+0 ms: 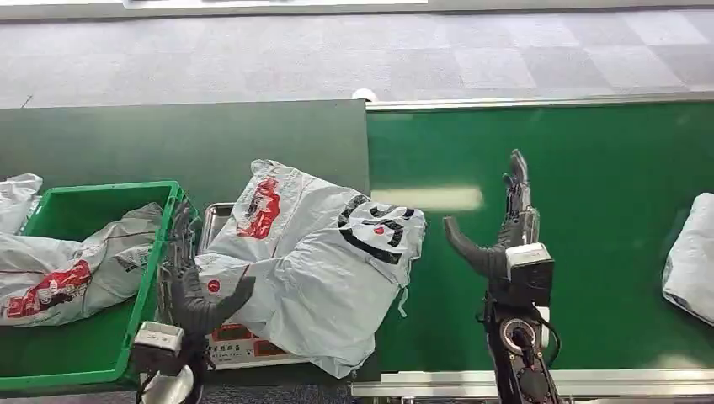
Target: Moved the parcel from conveyor to table for the left to box.
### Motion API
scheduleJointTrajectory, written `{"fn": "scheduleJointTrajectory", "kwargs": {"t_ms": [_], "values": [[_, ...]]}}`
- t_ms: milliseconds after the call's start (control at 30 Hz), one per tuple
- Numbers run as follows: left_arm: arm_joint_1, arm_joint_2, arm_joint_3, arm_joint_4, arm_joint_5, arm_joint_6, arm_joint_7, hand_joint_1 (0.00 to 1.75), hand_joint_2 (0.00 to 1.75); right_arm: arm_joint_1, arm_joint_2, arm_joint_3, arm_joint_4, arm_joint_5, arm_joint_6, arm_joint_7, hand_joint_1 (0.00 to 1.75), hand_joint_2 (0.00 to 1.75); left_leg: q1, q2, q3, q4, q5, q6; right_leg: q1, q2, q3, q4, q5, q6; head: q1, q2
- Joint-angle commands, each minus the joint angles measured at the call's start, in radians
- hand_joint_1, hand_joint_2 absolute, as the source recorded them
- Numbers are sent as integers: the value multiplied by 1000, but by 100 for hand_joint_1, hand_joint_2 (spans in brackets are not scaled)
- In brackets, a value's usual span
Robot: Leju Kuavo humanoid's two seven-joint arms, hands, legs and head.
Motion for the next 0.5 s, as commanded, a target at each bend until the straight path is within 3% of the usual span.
{"fn": "scheduleJointTrajectory", "kwargs": {"t_ms": [33,500], "values": [[-70,82,-163,202,-334,69,77,0,175,-10,33,-31,169,40,47,17,0,175,0,-2,3,-3,1,1,0,-2,3,-3,1,0,0,0],[-96,105,-207,255,-476,74,151,0,175,-5,33,-33,172,69,46,29,0,175,0,0,2,-2,1,1,0,0,3,-2,1,0,0,0]]}}
